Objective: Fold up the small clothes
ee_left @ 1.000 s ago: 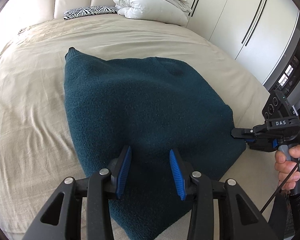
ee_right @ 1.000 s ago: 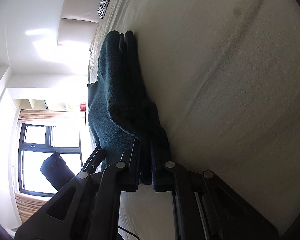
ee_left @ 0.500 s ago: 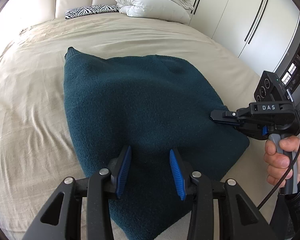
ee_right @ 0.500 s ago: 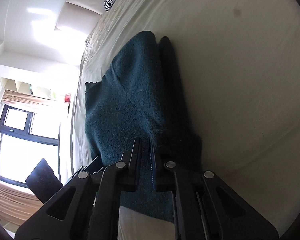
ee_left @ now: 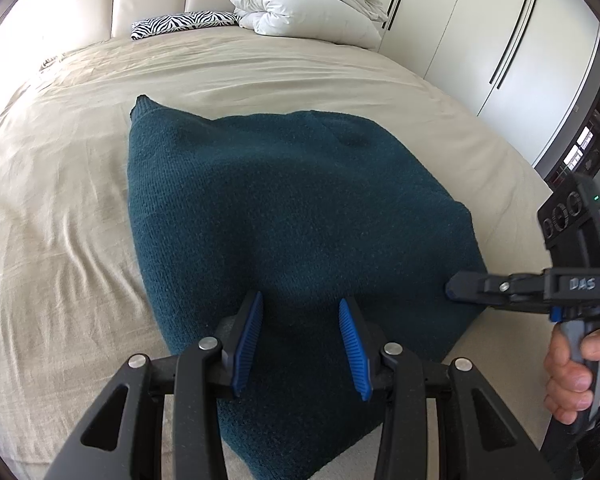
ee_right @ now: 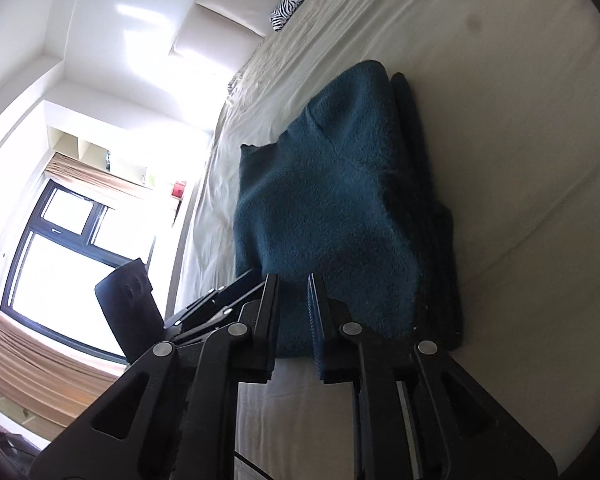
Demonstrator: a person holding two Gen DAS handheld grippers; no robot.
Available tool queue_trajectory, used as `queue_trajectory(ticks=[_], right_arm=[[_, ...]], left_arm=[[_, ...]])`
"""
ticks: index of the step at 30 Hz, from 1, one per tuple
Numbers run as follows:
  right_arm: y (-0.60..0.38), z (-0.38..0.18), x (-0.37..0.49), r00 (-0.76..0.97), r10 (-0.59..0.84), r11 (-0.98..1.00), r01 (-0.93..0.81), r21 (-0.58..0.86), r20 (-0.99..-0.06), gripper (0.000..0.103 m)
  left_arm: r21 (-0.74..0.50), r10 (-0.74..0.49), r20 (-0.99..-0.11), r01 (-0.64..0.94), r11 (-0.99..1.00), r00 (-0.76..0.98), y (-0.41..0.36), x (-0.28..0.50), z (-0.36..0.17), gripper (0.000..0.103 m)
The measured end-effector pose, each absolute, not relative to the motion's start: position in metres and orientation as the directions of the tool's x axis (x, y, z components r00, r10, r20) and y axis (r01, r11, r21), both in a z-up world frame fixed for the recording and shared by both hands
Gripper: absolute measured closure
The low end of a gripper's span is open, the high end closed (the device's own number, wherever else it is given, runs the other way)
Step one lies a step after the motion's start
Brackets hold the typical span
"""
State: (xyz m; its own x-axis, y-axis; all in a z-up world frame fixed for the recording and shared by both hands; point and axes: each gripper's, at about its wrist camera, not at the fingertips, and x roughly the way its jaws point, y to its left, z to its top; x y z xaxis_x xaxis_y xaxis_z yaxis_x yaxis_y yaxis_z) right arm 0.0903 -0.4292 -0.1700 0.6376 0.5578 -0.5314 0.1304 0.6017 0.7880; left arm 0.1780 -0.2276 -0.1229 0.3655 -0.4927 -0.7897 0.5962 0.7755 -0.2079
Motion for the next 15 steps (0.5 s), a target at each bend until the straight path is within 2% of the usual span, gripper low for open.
queue_trajectory(ticks=[1,3,6,10,11,13,14,15], right_arm=[[-0.429,-0.189,0.098,0.608,0.536,0.615,0.194,0.764,-0.586,0.084],[-0.437,-0.205,0.091,0.631,0.570,0.543,0.191,0.818,-0.526,0.087],[-0.441,-0.194,0.078,0.643,0.547,0.570,0.182,0.801,-0.536,0.084],[-0.442,-0.159,0.077,0.655,0.485,0.664,0.155,0.732,-0.579,0.080],[-0.443,-0.150,0.078,0.670,0.479,0.669,0.141,0.730,-0.568,0.075],[-0.440,-0.130,0.091,0.702,0.484,0.666,0.092,0.740,-0.522,0.053],[-0.438,-0.121,0.100,0.715,0.483,0.665,0.075,0.743,-0.505,0.038],[-0.434,-0.115,0.110,0.724,0.480,0.666,0.066,0.743,-0.495,0.036]], left_arm=[[-0.211,-0.497,-0.786,0.597,0.774,0.367,-0.226,0.178,-0.123,0.061],[-0.243,-0.520,-0.774,0.589,0.771,0.362,-0.220,0.179,-0.120,0.060],[-0.330,-0.577,-0.736,0.558,0.762,0.354,-0.199,0.181,-0.104,0.060],[-0.365,-0.606,-0.671,0.521,0.771,0.426,-0.172,0.190,-0.075,0.060],[-0.373,-0.613,-0.656,0.517,0.770,0.440,-0.168,0.194,-0.069,0.060],[-0.354,-0.605,-0.653,0.523,0.775,0.456,-0.172,0.204,-0.062,0.055],[-0.336,-0.595,-0.656,0.527,0.781,0.464,-0.176,0.208,-0.062,0.055],[-0.324,-0.592,-0.655,0.532,0.782,0.470,-0.182,0.213,-0.061,0.055]])
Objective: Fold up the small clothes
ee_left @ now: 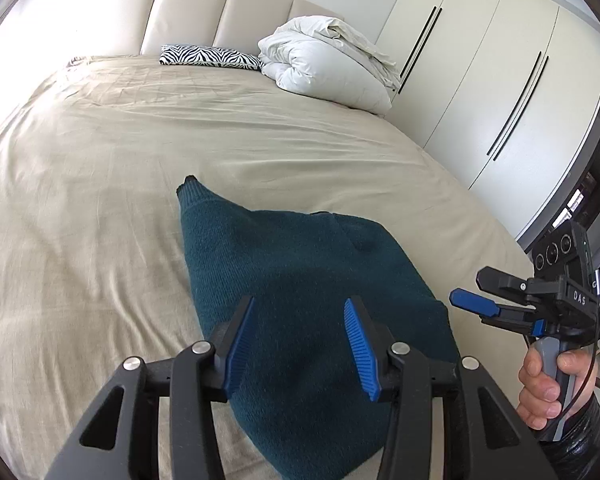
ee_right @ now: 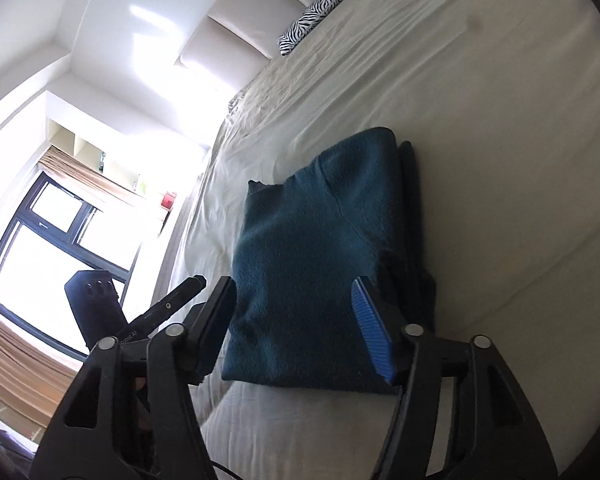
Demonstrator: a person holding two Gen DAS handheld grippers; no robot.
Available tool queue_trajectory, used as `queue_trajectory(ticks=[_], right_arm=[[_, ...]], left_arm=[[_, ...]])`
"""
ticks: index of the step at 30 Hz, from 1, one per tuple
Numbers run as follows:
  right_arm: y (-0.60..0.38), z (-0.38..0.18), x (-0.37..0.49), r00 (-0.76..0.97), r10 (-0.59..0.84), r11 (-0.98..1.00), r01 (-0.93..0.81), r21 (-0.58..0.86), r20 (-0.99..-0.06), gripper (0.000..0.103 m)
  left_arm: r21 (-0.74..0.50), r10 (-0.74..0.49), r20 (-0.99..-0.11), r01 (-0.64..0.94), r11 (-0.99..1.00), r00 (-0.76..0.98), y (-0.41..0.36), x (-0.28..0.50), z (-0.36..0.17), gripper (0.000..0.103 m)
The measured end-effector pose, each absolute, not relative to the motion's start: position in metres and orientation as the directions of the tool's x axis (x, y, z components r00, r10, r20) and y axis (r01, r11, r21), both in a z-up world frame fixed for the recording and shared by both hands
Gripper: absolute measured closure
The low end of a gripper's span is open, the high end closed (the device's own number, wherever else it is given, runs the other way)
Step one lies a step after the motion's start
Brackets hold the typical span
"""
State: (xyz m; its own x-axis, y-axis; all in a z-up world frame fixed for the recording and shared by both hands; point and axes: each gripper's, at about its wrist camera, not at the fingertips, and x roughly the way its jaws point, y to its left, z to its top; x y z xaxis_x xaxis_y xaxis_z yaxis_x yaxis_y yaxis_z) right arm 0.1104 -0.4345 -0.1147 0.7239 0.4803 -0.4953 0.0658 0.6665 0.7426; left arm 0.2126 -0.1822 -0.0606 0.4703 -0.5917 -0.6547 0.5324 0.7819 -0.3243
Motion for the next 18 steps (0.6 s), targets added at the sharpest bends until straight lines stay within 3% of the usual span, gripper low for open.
queue_trajectory(ticks=[4,7,8,10,18], right_arm=[[-0.428,-0.110,0.159,0.717,0.496,0.665,0.050,0.745,-0.491,0.036],[-0.431,-0.138,0.194,0.677,0.472,0.669,0.143,0.730,-0.565,0.038],[-0.434,-0.151,0.202,0.659,0.447,0.683,0.185,0.707,-0.605,0.039],[-0.438,-0.163,0.207,0.675,0.456,0.684,0.151,0.713,-0.580,0.040],[-0.460,-0.129,0.179,0.738,0.376,0.702,0.167,0.693,-0.560,0.037]], left_arm=[[-0.298,-0.570,-0.700,0.550,0.780,0.430,-0.209,0.230,-0.079,0.053],[-0.298,-0.540,-0.739,0.524,0.798,0.403,-0.216,0.240,-0.112,0.053],[-0.303,-0.549,-0.729,0.526,0.795,0.409,-0.215,0.241,-0.117,0.053],[-0.303,-0.560,-0.717,0.538,0.786,0.416,-0.212,0.238,-0.117,0.053],[-0.424,-0.639,-0.613,0.490,0.762,0.464,-0.156,0.211,-0.094,0.051]])
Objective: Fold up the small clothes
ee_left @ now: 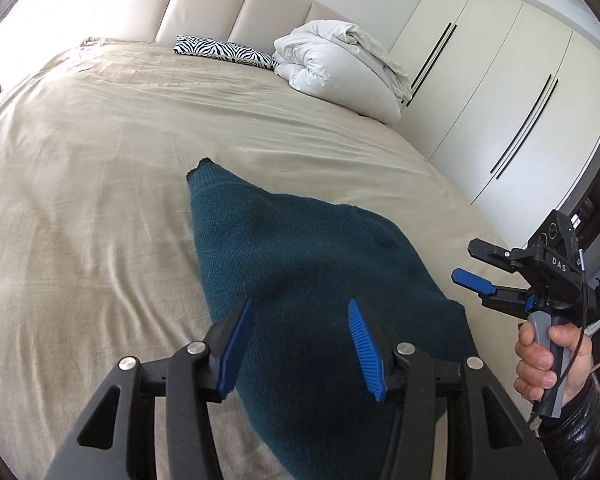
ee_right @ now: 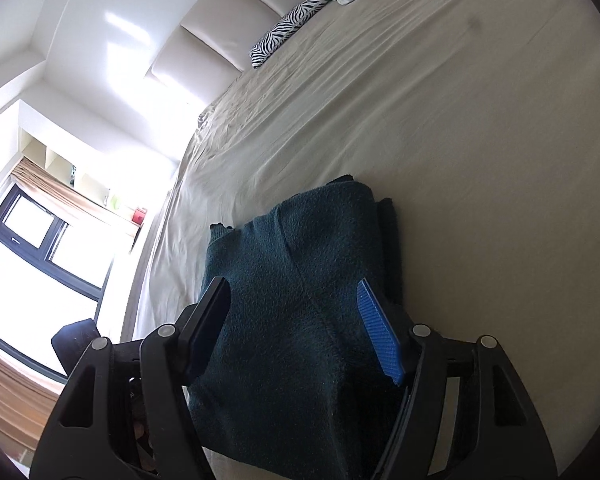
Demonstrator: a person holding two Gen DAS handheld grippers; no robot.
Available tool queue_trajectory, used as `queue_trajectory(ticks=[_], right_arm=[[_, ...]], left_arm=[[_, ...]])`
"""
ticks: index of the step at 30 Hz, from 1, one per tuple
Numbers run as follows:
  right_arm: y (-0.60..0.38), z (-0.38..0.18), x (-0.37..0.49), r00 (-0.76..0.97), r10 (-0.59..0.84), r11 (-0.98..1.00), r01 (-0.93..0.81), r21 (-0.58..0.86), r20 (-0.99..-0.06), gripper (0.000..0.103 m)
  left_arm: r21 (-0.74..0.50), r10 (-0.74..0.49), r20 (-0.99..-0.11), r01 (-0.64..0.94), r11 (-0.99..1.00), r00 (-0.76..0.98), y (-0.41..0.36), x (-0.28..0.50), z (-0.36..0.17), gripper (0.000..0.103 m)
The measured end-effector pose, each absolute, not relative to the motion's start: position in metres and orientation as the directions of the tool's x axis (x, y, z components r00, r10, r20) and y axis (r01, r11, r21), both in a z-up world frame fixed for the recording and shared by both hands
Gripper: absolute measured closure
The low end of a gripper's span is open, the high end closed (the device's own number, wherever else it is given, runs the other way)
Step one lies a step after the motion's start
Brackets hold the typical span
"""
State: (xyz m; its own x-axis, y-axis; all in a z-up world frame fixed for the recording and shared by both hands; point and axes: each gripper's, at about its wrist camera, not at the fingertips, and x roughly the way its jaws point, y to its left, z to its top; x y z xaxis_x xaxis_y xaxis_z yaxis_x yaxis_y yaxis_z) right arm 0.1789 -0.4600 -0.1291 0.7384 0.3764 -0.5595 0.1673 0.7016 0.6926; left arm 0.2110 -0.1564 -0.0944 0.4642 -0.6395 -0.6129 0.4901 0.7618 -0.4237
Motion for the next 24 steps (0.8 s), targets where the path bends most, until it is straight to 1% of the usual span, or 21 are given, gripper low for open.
queue_trajectory(ticks=[1,4,5,6,7,9,11,13,14,15,16,17,18,20,24], right_arm=[[-0.462,-0.125,0.175,0.739,0.380,0.701,0.163,0.695,-0.557,0.037],[-0.459,-0.117,0.162,0.726,0.411,0.707,0.127,0.696,-0.551,0.037],[-0.457,-0.116,0.159,0.722,0.399,0.717,0.138,0.684,-0.564,0.037],[-0.456,-0.116,0.157,0.718,0.387,0.720,0.156,0.676,-0.578,0.037],[-0.456,-0.117,0.151,0.718,0.397,0.709,0.155,0.688,-0.571,0.037],[-0.455,-0.115,0.142,0.729,0.416,0.684,0.144,0.715,-0.544,0.037],[-0.453,-0.117,0.134,0.732,0.411,0.677,0.154,0.720,-0.543,0.037],[-0.453,-0.121,0.135,0.722,0.403,0.680,0.175,0.712,-0.563,0.037],[-0.455,-0.122,0.136,0.716,0.385,0.686,0.200,0.700,-0.583,0.037],[-0.458,-0.123,0.135,0.716,0.371,0.689,0.215,0.692,-0.591,0.037],[-0.463,-0.124,0.135,0.723,0.361,0.688,0.220,0.692,-0.589,0.037],[-0.468,-0.125,0.136,0.725,0.346,0.687,0.236,0.687,-0.596,0.037],[-0.473,-0.128,0.137,0.718,0.339,0.683,0.257,0.684,-0.608,0.037],[-0.478,-0.138,0.146,0.684,0.381,0.667,0.263,0.697,-0.622,0.037],[-0.470,-0.162,0.171,0.595,0.439,0.687,0.261,0.678,-0.673,0.037]], left_arm=[[-0.429,-0.657,-0.601,0.509,0.746,0.455,-0.152,0.203,-0.093,0.051],[-0.372,-0.640,-0.627,0.552,0.746,0.443,-0.151,0.177,-0.092,0.051],[-0.370,-0.640,-0.626,0.553,0.746,0.445,-0.149,0.170,-0.093,0.051],[-0.367,-0.627,-0.635,0.538,0.759,0.451,-0.147,0.165,-0.094,0.051],[-0.354,-0.602,-0.642,0.513,0.782,0.475,-0.144,0.161,-0.094,0.051],[-0.367,-0.608,-0.627,0.504,0.782,0.487,-0.139,0.155,-0.093,0.050],[-0.368,-0.594,-0.649,0.487,0.792,0.475,-0.138,0.157,-0.098,0.049],[-0.393,-0.592,-0.650,0.455,0.799,0.477,-0.132,0.165,-0.100,0.049],[-0.428,-0.603,-0.641,0.432,0.794,0.475,-0.126,0.171,-0.100,0.046],[-0.458,-0.611,-0.636,0.406,0.791,0.472,-0.122,0.177,-0.101,0.035],[-0.483,-0.615,-0.638,0.381,0.788,0.463,-0.118,0.186,-0.103,0.030],[-0.500,-0.615,-0.646,0.358,0.789,0.453,-0.117,0.195,-0.106,0.028],[-0.516,-0.619,-0.653,0.344,0.785,0.436,-0.118,0.203,-0.109,0.028],[-0.553,-0.643,-0.665,0.329,0.766,0.380,-0.125,0.220,-0.117,0.028],[-0.561,-0.632,-0.713,0.293,0.774,0.305,-0.142,0.242,-0.132,0.029]])
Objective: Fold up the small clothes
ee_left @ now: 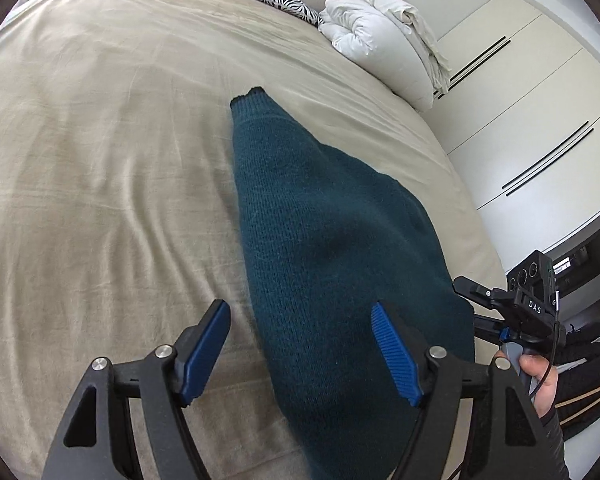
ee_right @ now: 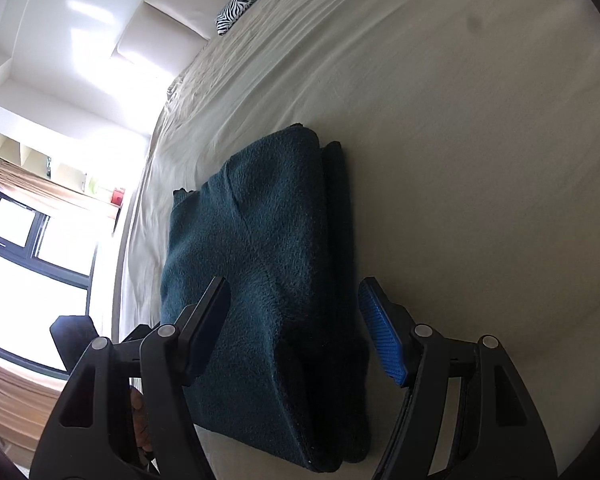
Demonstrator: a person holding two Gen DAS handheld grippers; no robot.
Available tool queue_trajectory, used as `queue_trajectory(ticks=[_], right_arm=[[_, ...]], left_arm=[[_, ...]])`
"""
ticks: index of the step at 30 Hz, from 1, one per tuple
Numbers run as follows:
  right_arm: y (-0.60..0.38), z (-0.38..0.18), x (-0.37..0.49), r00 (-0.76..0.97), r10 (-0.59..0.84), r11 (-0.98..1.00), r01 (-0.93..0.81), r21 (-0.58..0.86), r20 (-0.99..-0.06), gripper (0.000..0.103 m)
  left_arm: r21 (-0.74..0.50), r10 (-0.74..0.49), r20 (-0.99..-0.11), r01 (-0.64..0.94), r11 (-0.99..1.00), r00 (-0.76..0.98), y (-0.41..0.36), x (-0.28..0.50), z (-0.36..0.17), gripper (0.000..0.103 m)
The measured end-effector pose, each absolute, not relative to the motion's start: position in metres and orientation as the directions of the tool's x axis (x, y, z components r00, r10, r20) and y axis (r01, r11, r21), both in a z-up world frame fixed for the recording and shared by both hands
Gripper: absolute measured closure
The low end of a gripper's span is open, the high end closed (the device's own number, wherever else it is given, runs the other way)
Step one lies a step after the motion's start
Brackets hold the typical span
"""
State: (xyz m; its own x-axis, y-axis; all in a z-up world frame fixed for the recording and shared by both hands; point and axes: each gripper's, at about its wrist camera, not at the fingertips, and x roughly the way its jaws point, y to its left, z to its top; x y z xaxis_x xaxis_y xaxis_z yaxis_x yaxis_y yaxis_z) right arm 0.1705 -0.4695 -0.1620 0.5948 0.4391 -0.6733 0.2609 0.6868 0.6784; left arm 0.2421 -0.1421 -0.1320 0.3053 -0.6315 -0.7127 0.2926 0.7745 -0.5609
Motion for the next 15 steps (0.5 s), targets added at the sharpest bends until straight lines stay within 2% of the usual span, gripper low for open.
queue_trajectory(ticks=[3,5,7,10,11,15], right_arm=[[-0.468,-0.179,0.187,0.566,0.468,0.671,0.273,0.689,-0.679,0.039],[-0.468,-0.181,0.196,0.564,0.477,0.664,0.271,0.697,-0.674,0.040],[-0.463,-0.182,0.207,0.534,0.472,0.689,0.273,0.671,-0.702,0.046],[-0.459,-0.185,0.221,0.477,0.462,0.728,0.277,0.627,-0.747,0.060],[-0.458,-0.186,0.224,0.466,0.466,0.729,0.279,0.625,-0.752,0.067],[-0.444,-0.178,0.228,0.441,0.392,0.803,0.263,0.534,-0.807,0.078]], left_arm=[[-0.562,-0.628,-0.728,0.284,0.777,0.276,-0.153,0.248,-0.139,0.029],[-0.555,-0.622,-0.733,0.288,0.781,0.274,-0.159,0.252,-0.140,0.032],[-0.569,-0.628,-0.736,0.272,0.776,0.253,-0.164,0.258,-0.144,0.041],[-0.553,-0.609,-0.753,0.263,0.791,0.250,-0.170,0.261,-0.143,0.048],[-0.539,-0.598,-0.760,0.268,0.798,0.252,-0.174,0.261,-0.142,0.049],[-0.509,-0.573,-0.774,0.275,0.816,0.268,-0.181,0.257,-0.134,0.060]])
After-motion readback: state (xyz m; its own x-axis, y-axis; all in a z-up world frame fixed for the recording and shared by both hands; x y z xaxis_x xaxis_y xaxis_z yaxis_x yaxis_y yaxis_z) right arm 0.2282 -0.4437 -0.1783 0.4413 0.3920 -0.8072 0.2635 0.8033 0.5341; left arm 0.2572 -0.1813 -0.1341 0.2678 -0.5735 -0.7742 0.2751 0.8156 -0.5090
